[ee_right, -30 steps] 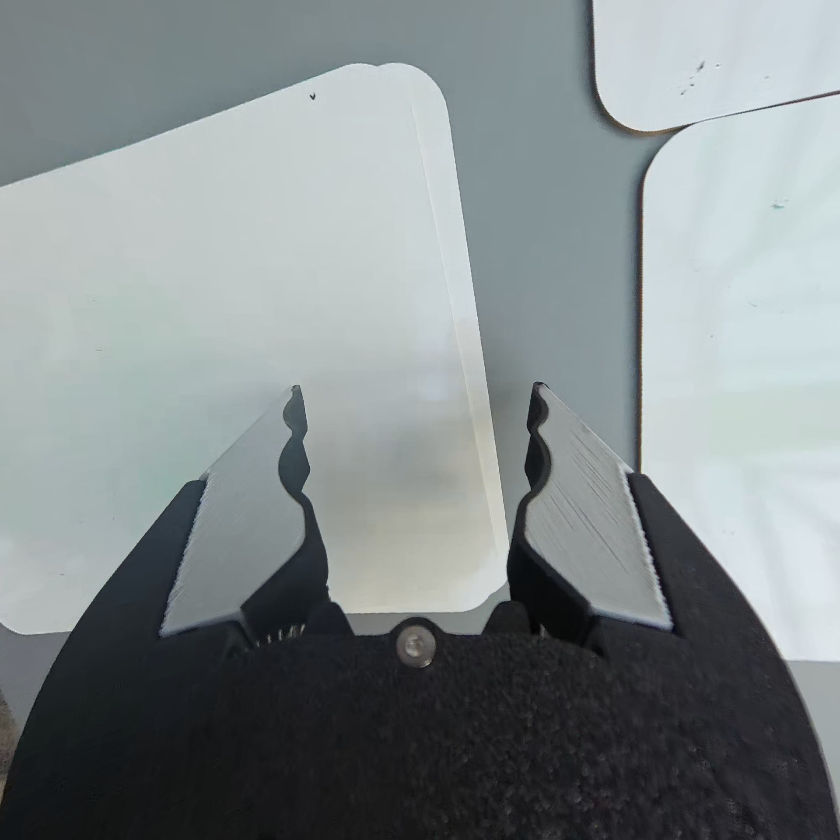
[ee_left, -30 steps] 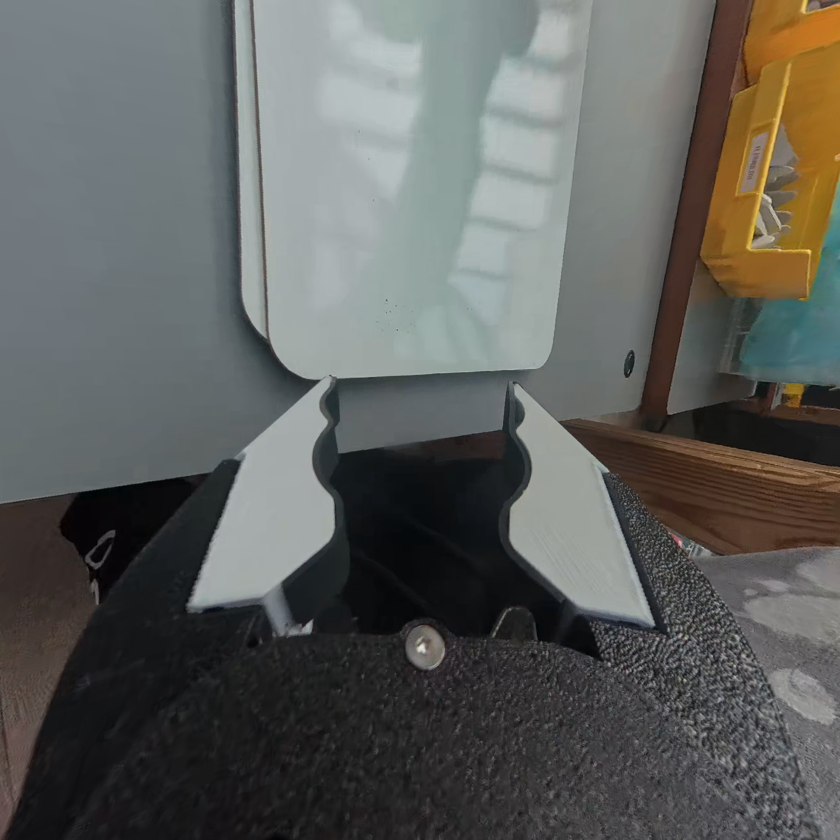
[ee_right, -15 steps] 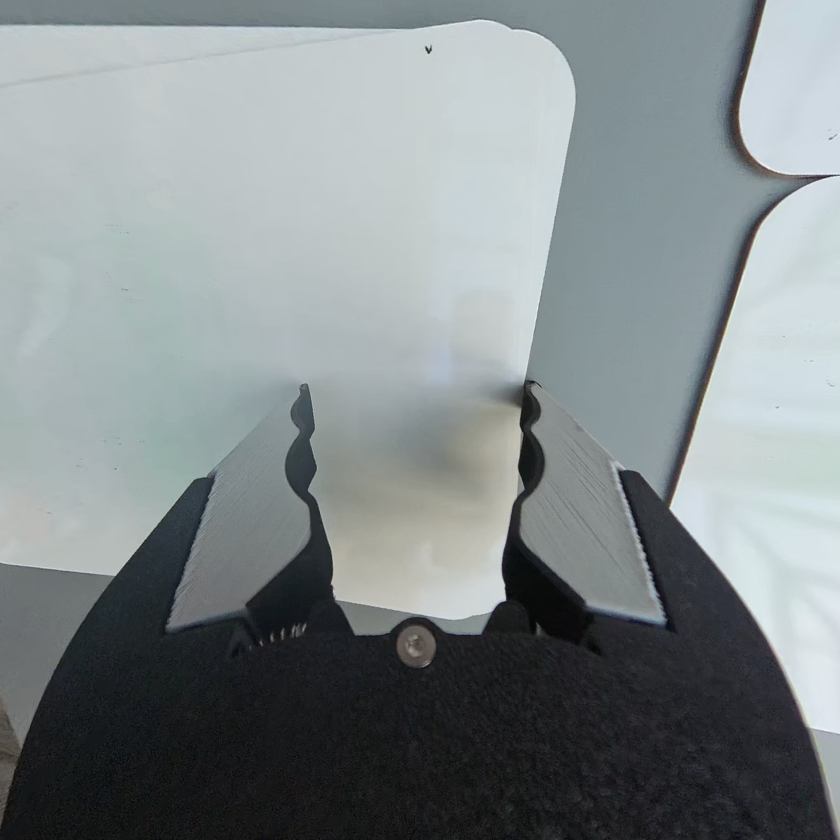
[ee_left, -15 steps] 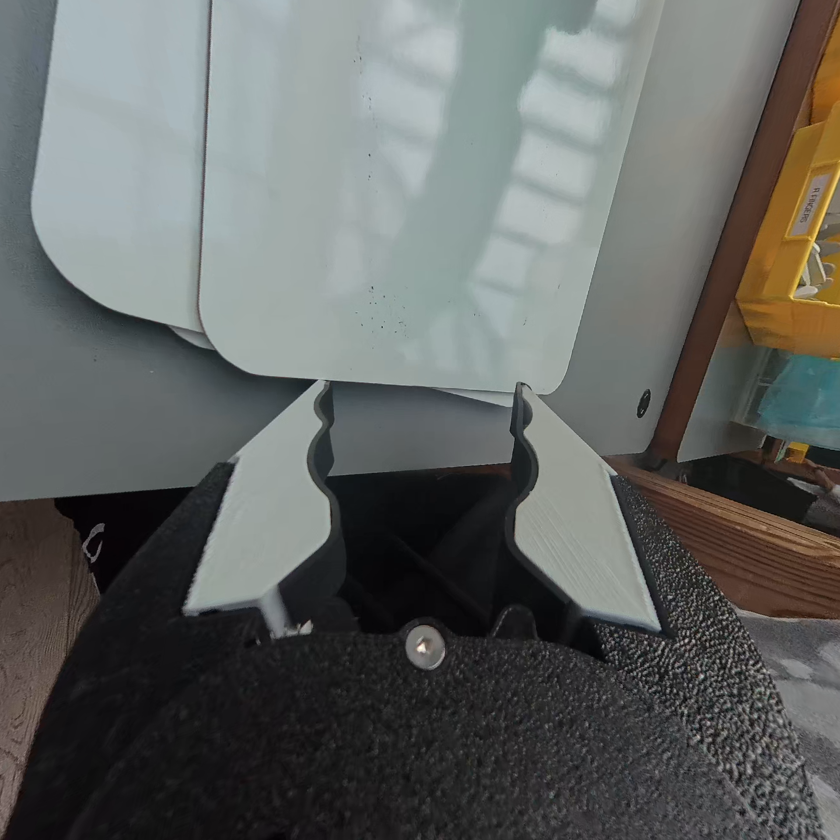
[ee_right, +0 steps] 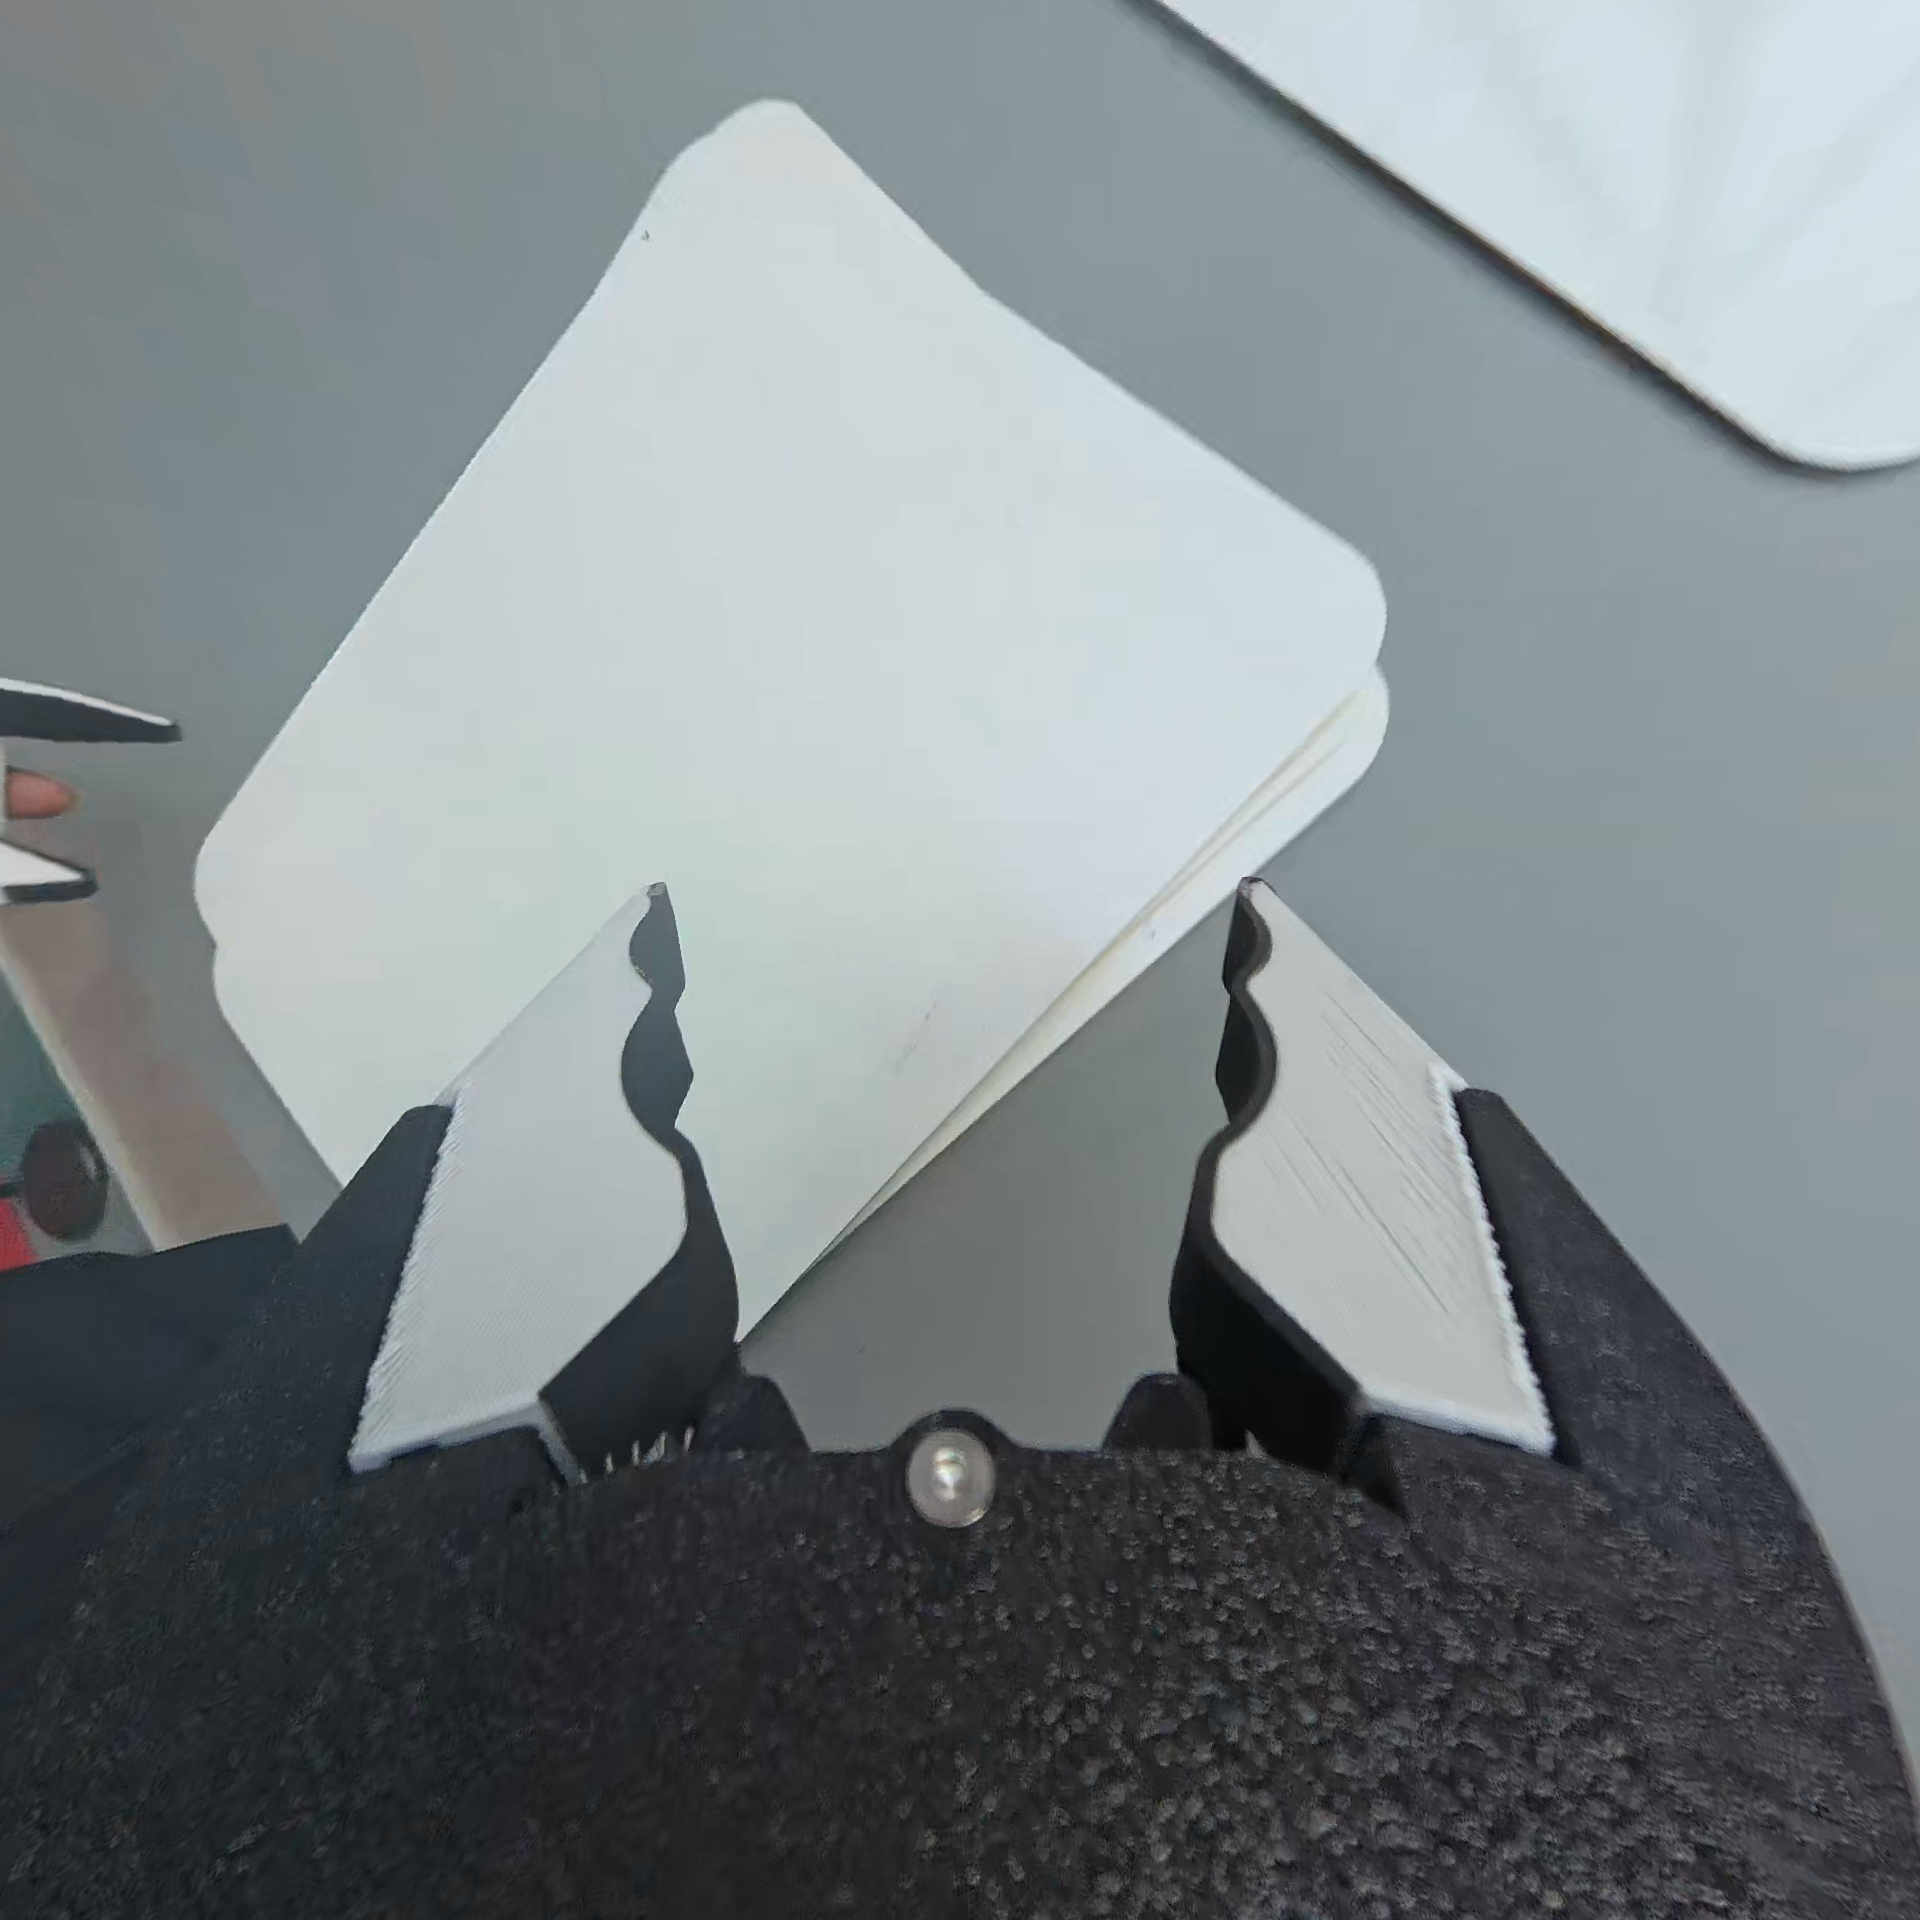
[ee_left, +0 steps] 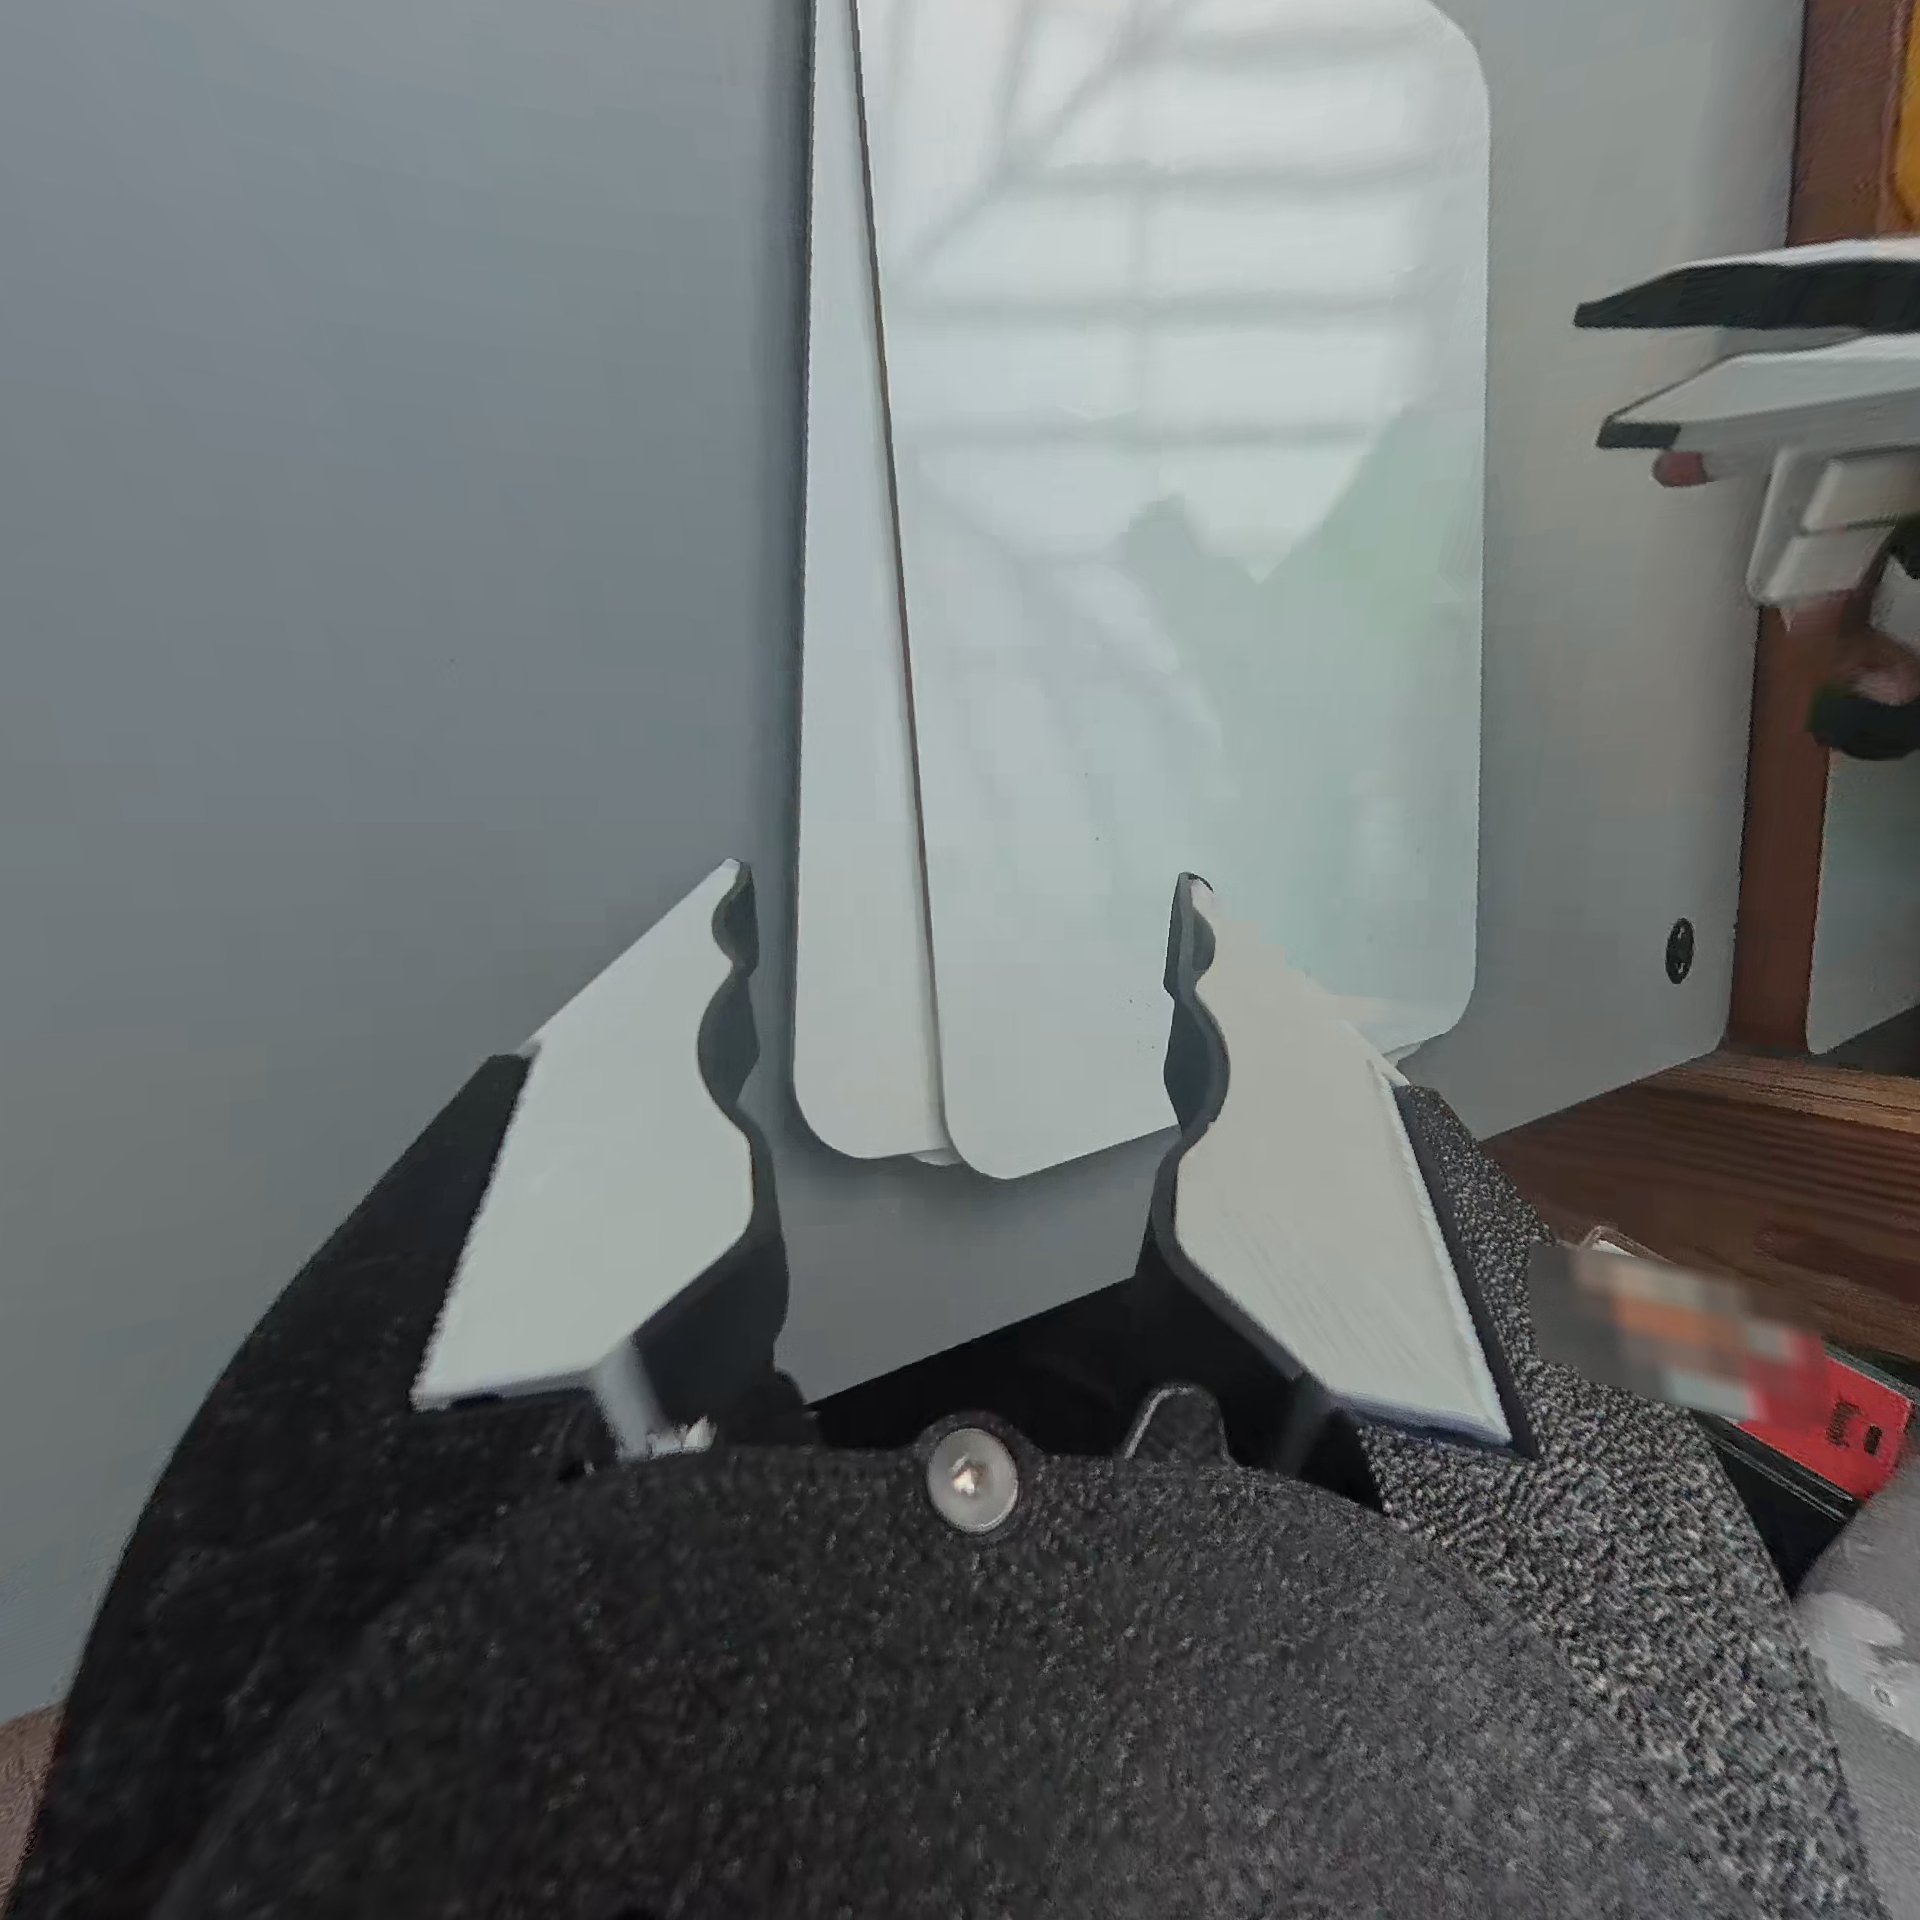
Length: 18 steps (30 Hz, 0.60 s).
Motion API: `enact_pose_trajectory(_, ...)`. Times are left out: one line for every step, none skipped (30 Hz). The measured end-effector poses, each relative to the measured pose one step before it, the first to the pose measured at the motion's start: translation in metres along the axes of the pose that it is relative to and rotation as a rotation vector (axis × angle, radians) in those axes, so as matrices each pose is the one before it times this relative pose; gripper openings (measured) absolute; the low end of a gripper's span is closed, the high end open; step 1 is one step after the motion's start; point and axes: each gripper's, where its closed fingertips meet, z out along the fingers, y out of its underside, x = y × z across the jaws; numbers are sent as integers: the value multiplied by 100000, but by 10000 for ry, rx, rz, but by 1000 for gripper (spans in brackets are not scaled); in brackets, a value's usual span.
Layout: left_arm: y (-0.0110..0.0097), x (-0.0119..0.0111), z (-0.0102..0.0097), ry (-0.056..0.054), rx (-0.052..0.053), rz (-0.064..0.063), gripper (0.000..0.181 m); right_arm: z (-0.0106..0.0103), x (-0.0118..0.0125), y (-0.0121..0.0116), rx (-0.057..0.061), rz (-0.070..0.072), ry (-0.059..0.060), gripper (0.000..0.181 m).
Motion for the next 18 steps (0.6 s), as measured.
enact_pose_trajectory(-238,-642,717,37,-273,58,81,-511,-750,2153,97,749,94,104)
enact_pose_trajectory(-161,-255,560,127,-213,89,80,-408,-936,2228,46,682,32,104)
enact_pose_trajectory(19,17,408,151,-229,153,79,-305,-1055,2304,-16,556,4,103)
enact_pose_trajectory(283,181,341,169,-302,174,79,-209,-978,2267,-62,402,58,103)
enact_pose_trajectory(407,339,283,224,-294,115,78,-148,-818,2026,17,311,143,102)
enact_pose_trajectory(188,286,140,138,-89,91,78,-81,-845,1784,48,298,84,101)
enact_pose_trajectory(153,170,70,63,-71,134,79,-22,-710,1512,62,313,121,101)
enact_pose_trajectory(125,62,24,49,-92,126,78,-21,-646,1086,169,279,131,102)
enact_pose_trajectory(34,24,-9,57,-63,51,78,-57,-707,766,157,233,64,97)
enact_pose_trajectory(-4,9,-24,82,-55,-13,77,93,-653,638,84,280,66,100)
enact_pose_trajectory(-11,15,-38,118,-58,-29,77,25,-597,386,129,178,103,97)
enact_pose_trajectory(9,39,-54,144,-67,-17,78,137,-737,424,51,201,-3,98)
enact_pose_trajectory(34,42,-57,148,-76,8,78,202,-498,333,83,165,117,101)
enact_pose_trajectory(7,29,-39,129,-72,3,78,201,-412,307,34,31,132,102)
enact_pose_trajectory(-8,41,-25,96,-67,-16,78,180,-237,100,68,-104,228,105)
enact_pose_trajectory(-4,97,25,99,-75,-1,78,192,-212,158,-70,-127,206,105)
enact_pose_trajectory(19,214,103,123,-84,29,78,171,-296,133,-79,-56,120,107)
enact_pose_trajectory(113,345,194,150,-128,24,79,155,-212,84,-25,-4,135,109)
